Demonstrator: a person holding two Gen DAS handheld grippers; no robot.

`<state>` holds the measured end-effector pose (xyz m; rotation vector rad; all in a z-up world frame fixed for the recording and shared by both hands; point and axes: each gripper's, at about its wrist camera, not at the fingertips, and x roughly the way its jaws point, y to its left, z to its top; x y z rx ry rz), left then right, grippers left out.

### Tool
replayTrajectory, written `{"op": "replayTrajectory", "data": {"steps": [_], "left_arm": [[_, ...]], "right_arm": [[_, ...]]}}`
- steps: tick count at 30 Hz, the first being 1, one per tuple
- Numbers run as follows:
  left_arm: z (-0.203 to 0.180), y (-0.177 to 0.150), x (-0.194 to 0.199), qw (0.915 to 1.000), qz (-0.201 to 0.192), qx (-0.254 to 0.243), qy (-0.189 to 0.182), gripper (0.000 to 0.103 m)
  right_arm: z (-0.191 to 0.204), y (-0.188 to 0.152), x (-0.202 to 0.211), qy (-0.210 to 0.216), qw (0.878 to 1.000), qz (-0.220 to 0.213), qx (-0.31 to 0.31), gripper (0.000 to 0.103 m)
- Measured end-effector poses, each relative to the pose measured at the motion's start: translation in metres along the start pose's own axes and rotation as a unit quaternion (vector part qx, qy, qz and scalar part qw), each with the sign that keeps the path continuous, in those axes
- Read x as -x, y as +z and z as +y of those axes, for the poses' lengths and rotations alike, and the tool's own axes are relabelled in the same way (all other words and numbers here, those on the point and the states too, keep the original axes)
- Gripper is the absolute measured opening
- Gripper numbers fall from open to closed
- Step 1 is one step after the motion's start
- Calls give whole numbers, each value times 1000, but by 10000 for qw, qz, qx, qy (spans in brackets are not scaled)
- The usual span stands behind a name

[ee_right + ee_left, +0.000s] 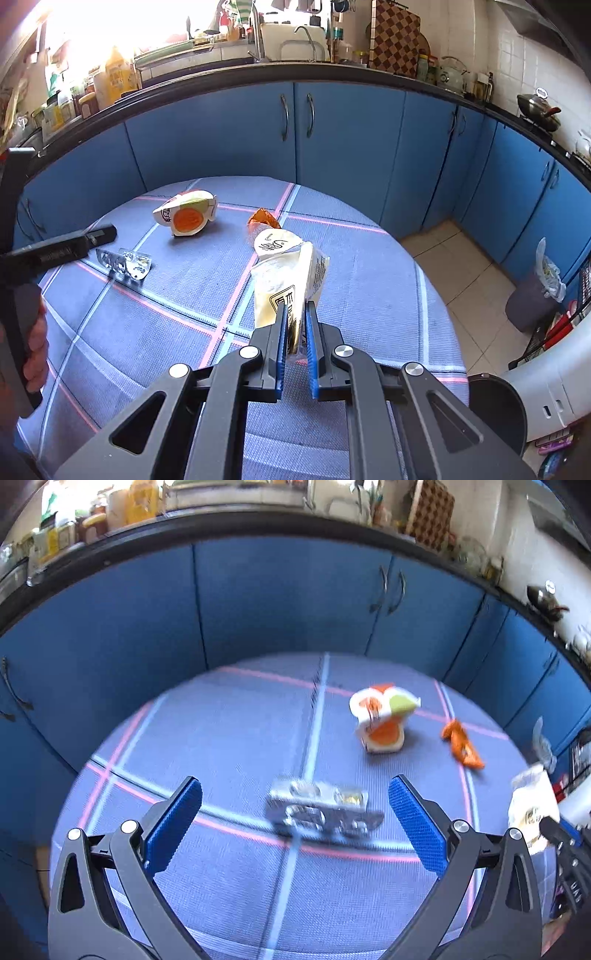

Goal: Collect trash
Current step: 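Grasp the silver blister pack with the left tool while the right tool holds the packet, then carry the white packet over the bin and open the right tool while the left carries the blister pack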

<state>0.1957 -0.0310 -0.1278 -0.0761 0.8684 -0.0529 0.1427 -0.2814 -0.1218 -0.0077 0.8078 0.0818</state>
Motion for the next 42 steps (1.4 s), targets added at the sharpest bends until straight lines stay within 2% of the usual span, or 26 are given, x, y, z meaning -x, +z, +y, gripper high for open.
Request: {"op": "replayTrajectory", "data": {"steps": [5, 7, 13, 23, 34, 42], "left_arm": [[-19, -21, -15, 9983, 322, -477, 14, 89], [-25, -26, -18, 9970, 355, -689, 80, 74], [-23, -22, -16, 9973, 308, -662, -95, 74], [-32, -21, 39, 9962, -149, -832, -203, 74], [-60, -35, 90, 9925, -409, -1106, -322, 74], [-88, -46, 117, 9882, -551, -1373, -395, 74]], "right_arm": [[-2, -2, -4, 13, 10000, 54, 36, 10], [-4, -2, -3, 20, 10000, 53, 8, 10], [-6, -1, 4, 8, 10000, 6, -24, 10], [-4, -4, 36, -31, 9998, -179, -31, 10], [-21, -13, 94, -157, 9982, -548, -165, 10], [-44, -25, 121, -251, 9963, -735, -372, 10]]}}
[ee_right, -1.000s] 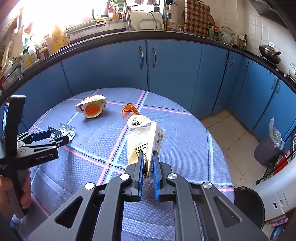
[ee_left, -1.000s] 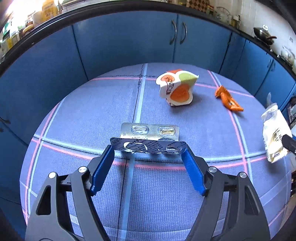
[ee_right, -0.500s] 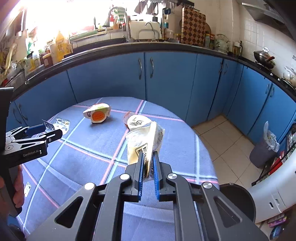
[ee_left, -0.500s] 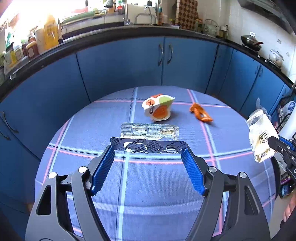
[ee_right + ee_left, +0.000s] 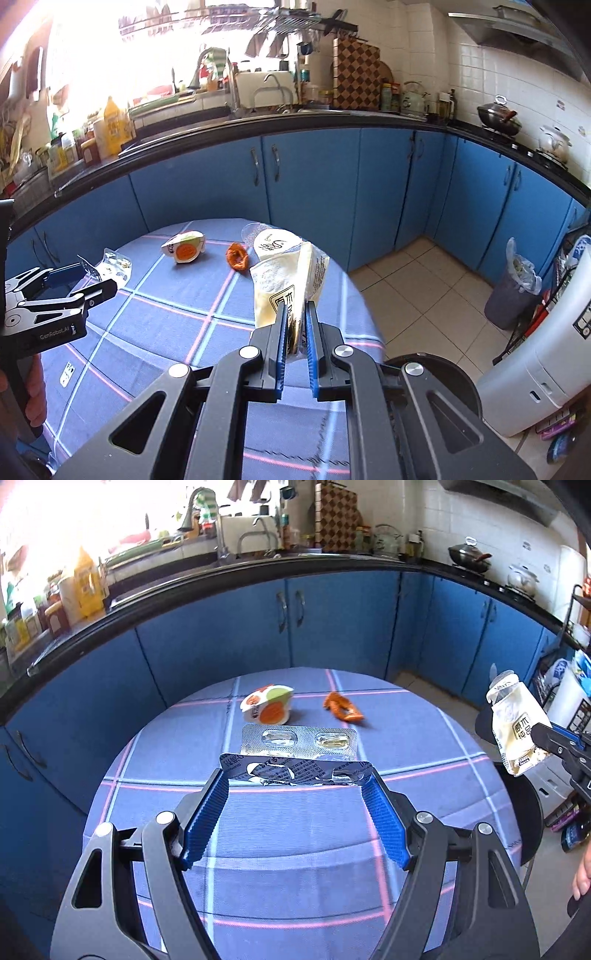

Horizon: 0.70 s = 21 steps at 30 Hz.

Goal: Collect trash
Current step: 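Carry the white packet over the bin and open the right tool while the left carries the blister pack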

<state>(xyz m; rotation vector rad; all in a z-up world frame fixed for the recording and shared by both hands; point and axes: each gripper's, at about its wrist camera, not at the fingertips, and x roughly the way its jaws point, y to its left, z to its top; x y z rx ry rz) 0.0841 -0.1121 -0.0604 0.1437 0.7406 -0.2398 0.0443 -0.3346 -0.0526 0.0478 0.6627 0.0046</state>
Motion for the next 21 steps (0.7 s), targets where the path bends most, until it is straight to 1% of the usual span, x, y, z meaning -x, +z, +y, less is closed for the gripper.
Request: {"op": "replayTrajectory", "data": {"steps": [11, 21], "left_arm": [[-60, 6, 14, 9985, -131, -488, -193, 74], [-117, 14, 13, 9949, -176, -901, -423, 74]], "right_arm": [[-53, -19, 27, -270, 9990, -101, -354, 10], [-95, -32, 42, -459, 9969, -178, -610, 10]]}}
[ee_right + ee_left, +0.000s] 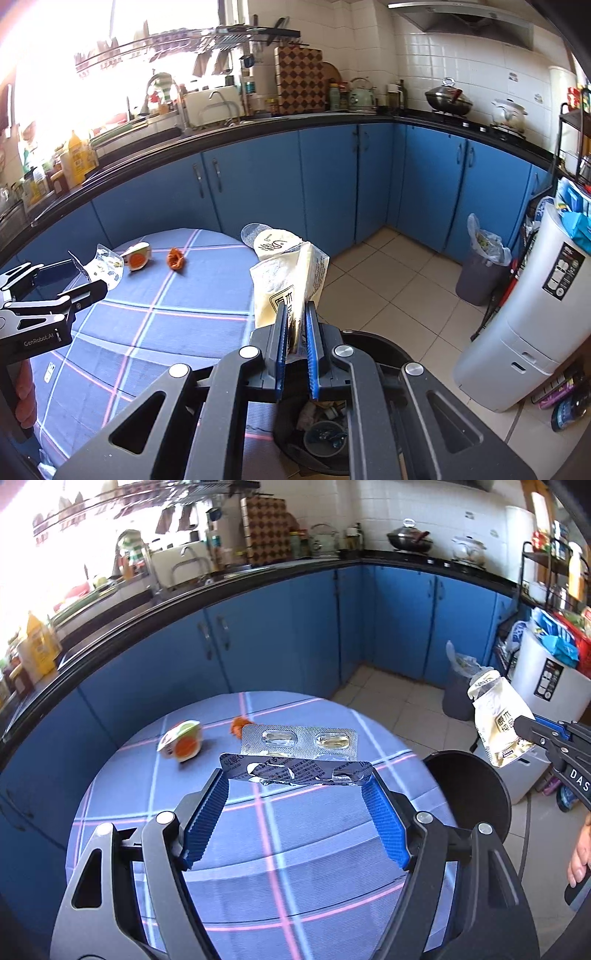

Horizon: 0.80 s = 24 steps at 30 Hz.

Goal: Collect trash
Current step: 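Carry the white packet over the bin and open the right tool while the left carries the blister pack, then hold the silver blister pack over the bin and open the left tool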

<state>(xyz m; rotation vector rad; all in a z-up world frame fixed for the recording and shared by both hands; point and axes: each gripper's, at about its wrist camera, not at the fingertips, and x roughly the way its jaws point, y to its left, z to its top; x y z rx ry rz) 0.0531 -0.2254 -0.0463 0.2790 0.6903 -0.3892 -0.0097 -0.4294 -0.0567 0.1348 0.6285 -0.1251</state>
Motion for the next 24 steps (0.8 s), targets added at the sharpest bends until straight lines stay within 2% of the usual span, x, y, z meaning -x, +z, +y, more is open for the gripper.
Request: {"op": "replayTrajectory", "data": {"steps": [16, 21, 24], "left_arm": [[-60, 19, -17, 9987, 2, -472, -213, 74], [-79, 21, -27, 9976, 76, -619, -302, 74], [-92, 22, -31, 9967, 109, -709, -371, 74]], "right_arm": [[-54, 4, 4, -244, 9979, -332, -510, 11], [-73, -7, -2, -232, 9968, -239, -733, 11], [-88, -16, -10, -208, 9950, -11, -974, 11]]}}
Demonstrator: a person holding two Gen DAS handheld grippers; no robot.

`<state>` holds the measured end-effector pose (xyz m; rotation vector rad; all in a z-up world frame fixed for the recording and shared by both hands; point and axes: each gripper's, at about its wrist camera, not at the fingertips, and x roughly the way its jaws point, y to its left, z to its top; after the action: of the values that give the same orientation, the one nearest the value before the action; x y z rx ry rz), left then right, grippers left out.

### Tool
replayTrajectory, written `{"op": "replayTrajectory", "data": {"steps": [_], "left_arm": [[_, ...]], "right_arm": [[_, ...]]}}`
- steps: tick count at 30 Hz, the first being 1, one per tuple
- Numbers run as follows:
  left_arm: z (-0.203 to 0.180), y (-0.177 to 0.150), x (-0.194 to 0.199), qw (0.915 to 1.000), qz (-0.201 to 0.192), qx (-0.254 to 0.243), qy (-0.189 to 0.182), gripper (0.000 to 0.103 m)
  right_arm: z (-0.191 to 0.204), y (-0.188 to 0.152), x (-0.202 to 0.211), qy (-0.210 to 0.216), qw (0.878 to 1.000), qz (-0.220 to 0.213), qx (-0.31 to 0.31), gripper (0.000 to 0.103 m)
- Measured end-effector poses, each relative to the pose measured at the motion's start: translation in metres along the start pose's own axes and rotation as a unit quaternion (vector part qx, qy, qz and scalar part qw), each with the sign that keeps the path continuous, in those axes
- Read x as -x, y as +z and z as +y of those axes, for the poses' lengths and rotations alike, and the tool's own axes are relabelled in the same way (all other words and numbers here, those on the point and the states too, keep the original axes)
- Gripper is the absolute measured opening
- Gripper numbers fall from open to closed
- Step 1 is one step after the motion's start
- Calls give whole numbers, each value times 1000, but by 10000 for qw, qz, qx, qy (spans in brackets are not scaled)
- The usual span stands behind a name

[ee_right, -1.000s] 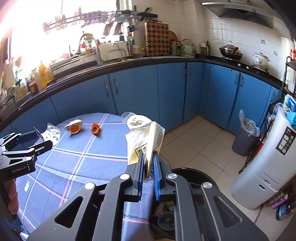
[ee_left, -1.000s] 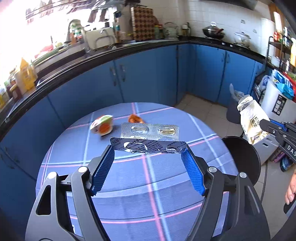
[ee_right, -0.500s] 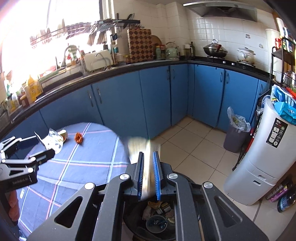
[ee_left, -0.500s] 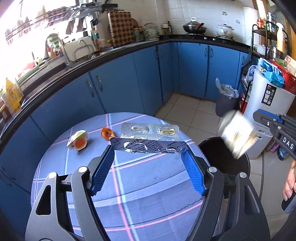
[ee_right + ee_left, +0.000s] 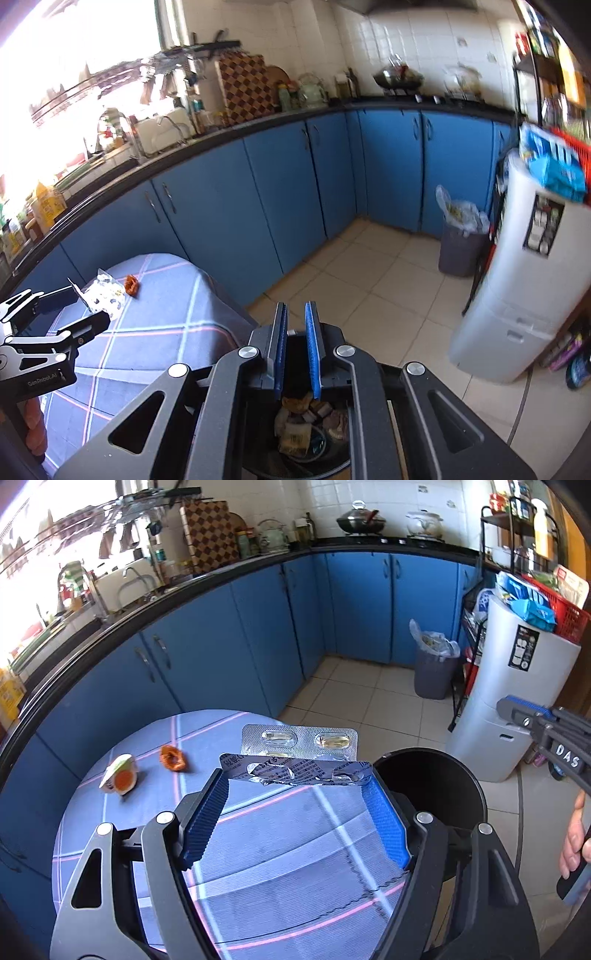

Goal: Collect trash
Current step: 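Hold the silver blister pack over the bin and open the left tool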

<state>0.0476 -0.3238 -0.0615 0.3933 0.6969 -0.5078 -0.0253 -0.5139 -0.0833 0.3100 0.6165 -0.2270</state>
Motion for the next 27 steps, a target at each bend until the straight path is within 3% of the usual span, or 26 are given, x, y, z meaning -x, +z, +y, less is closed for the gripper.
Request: {"op": "replayTrajectory", "data": {"steps": [4, 5, 6, 7, 8, 9, 11, 24, 27], "left_arm": [[-20, 6, -6, 9998, 9, -161, -128, 74], [-24, 8, -8, 9997, 10, -188, -159, 74], [-29, 10, -9, 9996, 11, -222, -200, 74], [-34, 11, -11, 9994, 13, -243, -227, 74], [-40, 13, -13, 9992, 22, -277, -278, 74], [-45, 14, -16, 9990, 38, -304, -330, 74], [-53, 16, -20, 9985, 74, -347, -406, 74], [-96, 37, -32, 9951, 77, -530, -826, 75], [-99, 44, -33, 9954, 9, -528, -802, 82]], "right_arm": [[-15, -8, -6, -71, 9998, 150, -132, 12], [-18, -11, -6, -159, 9997, 178, -93, 16], [-19, -12, -6, -223, 9996, 177, -64, 36], [-22, -14, -5, -296, 9994, 145, -44, 75], [-25, -16, -2, -372, 9993, 40, -25, 88], [-27, -18, 1, -429, 9990, -104, 10, 91], [-33, -20, 7, -615, 9977, -269, 79, 91], [-63, -32, -5, -767, 9969, 27, -198, 91], [-67, -33, -7, -761, 9968, 62, -242, 91]]}}
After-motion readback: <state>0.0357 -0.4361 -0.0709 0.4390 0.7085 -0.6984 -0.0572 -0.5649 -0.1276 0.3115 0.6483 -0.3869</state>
